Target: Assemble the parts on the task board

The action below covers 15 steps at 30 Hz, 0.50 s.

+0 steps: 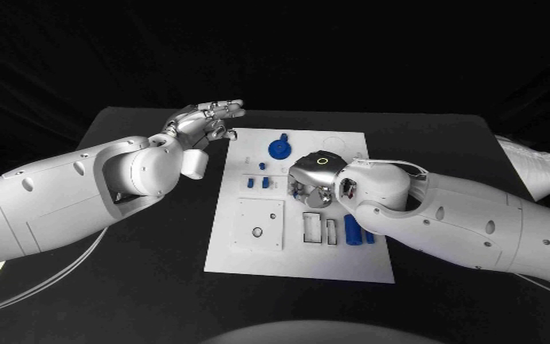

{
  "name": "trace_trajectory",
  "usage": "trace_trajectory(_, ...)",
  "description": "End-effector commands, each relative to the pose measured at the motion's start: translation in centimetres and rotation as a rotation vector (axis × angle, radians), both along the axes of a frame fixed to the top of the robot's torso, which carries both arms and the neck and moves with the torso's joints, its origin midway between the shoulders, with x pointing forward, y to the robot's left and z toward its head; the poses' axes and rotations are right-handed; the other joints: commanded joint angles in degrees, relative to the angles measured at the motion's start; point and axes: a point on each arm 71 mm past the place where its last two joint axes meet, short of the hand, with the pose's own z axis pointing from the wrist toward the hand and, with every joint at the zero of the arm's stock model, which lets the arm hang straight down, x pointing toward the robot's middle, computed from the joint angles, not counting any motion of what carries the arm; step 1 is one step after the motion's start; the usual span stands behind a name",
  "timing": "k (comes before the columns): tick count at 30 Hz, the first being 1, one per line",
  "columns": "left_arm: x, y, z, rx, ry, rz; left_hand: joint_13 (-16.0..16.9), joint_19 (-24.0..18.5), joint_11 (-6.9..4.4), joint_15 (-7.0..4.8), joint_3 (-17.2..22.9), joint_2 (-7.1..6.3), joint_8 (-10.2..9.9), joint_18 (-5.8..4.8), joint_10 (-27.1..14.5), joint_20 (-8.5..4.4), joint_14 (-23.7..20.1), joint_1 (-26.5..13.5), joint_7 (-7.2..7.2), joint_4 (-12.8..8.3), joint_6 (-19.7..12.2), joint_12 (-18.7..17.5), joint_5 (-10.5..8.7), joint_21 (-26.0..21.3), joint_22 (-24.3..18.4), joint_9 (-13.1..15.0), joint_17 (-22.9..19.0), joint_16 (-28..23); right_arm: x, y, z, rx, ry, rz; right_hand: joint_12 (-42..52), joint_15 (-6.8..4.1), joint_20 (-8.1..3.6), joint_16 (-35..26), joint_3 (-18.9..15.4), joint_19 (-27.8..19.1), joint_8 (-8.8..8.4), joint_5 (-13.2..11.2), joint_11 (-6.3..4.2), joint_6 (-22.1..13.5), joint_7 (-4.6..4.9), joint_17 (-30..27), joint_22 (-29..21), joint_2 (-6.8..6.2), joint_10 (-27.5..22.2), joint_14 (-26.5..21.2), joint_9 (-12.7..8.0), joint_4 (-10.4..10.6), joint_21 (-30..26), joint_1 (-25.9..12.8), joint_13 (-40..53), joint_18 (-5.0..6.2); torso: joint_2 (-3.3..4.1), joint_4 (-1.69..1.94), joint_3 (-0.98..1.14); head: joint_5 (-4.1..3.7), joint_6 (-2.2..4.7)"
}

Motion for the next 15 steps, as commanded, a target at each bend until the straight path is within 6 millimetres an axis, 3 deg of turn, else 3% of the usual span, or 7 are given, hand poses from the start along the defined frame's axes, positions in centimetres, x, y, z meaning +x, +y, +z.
trace_trajectory(1,0.0,-0.1,0.1,-0.003,-0.009,-0.006,-0.1,-0.3,-0.03,-0.03,-0.1,0.15,0.2,0.48,-0.5,-0.04,-0.3,0.4,-0.13,-0.4,-0.5,0.4,0.04,-0.4,-0.1,-0.1,0.0,-0.1,-0.1,0.0,0.3,0.035,-0.026,0.000,0.1,-0.36,-0.21,0.2,0.3,0.4,0.16,0.3,0.07,0.5,0.05,0.0,0.0,0.44,0.4,2.9,0.0,0.1,0.4,-0.1,0.1,0.70,0.02,-0.02,0.00,0.02,0.08)
trace_trajectory(15,-0.1,0.0,0.1,-0.003,-0.009,-0.005,-0.1,-0.3,-0.01,-0.01,-0.1,0.19,0.2,0.48,-0.6,-0.03,-0.3,0.5,-0.11,-0.4,-0.5,0.4,0.04,-0.4,-0.1,-0.1,-0.1,-0.1,-0.3,-1.5,1.5,0.100,-0.032,-0.031,0.1,-0.32,-0.25,0.4,0.4,0.5,0.12,0.2,0.12,0.5,0.10,0.3,0.4,0.40,0.5,3.0,0.1,0.1,0.6,-0.4,0.1,0.65,0.03,-0.03,-0.02,0.19,0.16)
